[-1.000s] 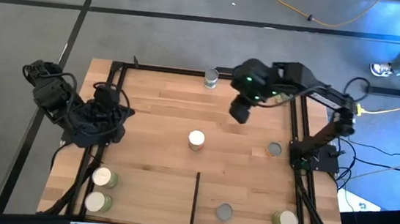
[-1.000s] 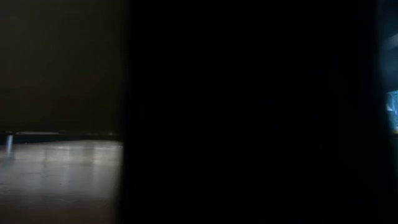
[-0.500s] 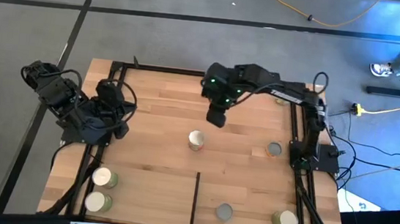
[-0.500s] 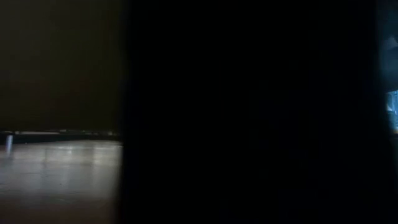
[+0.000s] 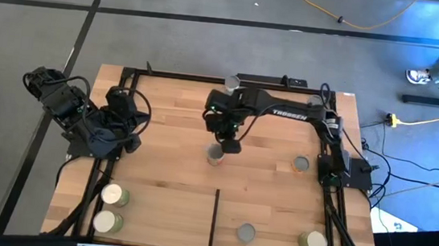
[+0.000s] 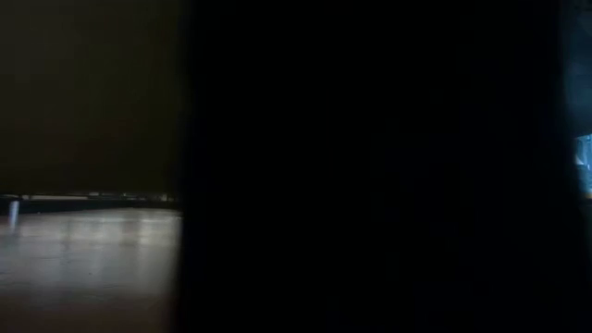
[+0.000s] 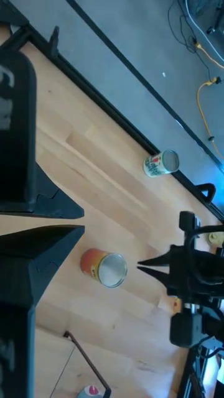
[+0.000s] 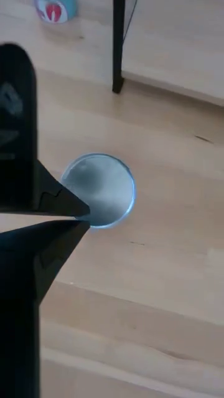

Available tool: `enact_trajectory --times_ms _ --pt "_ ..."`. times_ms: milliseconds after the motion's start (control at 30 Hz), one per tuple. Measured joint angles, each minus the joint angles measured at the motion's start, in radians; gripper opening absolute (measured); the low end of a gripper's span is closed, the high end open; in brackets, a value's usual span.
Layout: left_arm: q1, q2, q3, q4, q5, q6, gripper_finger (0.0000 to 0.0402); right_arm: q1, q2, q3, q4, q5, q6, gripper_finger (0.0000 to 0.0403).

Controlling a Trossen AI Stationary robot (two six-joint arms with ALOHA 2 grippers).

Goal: Pick and place cans onto a shelf
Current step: Put the canned pineapple on the shelf

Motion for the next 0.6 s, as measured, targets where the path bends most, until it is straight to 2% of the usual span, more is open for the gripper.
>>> enact_trajectory --times_ms 167,467,600 --pt "0.000 0.000 0.000 0.000 0.000 0.000 0.0022 0.000 0.003 0.000 0.014 0.015 0.022 0.0009" --pt "0.000 0.000 0.000 0.000 0.000 0.000 0.0022 0.000 0.003 0.000 0.024 0.045 0.063 0.0067" --pt "0.000 0.000 0.000 0.000 0.000 0.000 0.0022 0.000 0.003 -0.015 0.038 0.008 0.069 0.0074"
